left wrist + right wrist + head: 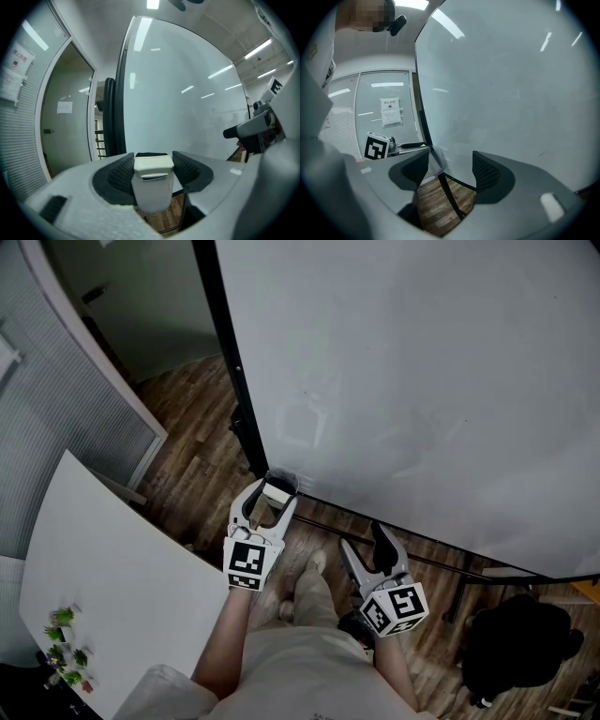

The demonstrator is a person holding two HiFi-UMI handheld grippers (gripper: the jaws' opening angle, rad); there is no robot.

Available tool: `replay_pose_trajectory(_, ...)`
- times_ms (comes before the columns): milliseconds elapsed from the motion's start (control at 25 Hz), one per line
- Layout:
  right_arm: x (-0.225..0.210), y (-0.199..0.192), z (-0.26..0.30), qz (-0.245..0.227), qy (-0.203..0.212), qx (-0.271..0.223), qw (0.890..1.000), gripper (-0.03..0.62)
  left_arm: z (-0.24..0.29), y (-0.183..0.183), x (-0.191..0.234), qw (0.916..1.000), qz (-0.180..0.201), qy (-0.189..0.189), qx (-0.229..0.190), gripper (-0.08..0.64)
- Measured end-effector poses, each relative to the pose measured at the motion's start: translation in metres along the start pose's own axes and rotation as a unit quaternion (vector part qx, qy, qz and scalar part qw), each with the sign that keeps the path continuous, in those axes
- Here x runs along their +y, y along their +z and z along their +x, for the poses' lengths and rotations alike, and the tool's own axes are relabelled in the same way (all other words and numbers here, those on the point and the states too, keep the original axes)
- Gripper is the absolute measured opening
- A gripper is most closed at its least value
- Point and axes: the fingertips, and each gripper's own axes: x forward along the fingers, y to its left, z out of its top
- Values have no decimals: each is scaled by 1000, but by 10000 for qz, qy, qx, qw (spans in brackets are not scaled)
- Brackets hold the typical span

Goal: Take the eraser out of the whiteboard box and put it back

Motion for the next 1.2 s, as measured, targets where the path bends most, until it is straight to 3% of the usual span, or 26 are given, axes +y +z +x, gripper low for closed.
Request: replay_pose_trajectory(1200,14,11,-19,-115,40,-132,9998,290,-25,39,-2,9990,81,110,-432,255)
